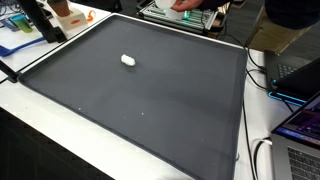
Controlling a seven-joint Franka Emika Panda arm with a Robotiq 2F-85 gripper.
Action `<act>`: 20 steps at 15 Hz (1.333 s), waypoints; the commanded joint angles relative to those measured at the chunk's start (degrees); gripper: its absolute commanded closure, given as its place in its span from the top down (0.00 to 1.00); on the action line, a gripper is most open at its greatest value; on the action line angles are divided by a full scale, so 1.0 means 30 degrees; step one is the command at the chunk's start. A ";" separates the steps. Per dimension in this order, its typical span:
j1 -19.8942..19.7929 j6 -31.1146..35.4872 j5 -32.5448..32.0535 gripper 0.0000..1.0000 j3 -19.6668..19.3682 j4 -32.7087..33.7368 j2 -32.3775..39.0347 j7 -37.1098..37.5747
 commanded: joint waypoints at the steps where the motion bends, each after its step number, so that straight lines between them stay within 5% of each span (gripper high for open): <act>1: -0.0478 -0.1811 -0.0110 0.01 0.0205 0.1812 0.1135 0.0515; 3: -0.0666 -0.2673 -0.0234 0.01 0.0236 0.2642 0.1640 0.0585; 4: -0.0685 -0.3139 -0.0231 0.29 0.0224 0.3009 0.1855 0.0453; 6: -0.0818 -0.3745 -0.0249 0.34 0.0195 0.3467 0.2178 0.0344; 11: -0.1077 -0.3482 -0.0642 0.73 0.0519 0.3610 0.2327 0.0605; 15: -0.2425 0.0496 -0.4461 0.99 0.1195 0.0825 0.1371 0.1523; 20: -0.3470 0.7568 -0.8229 1.00 0.0452 -0.5036 0.0804 -0.1238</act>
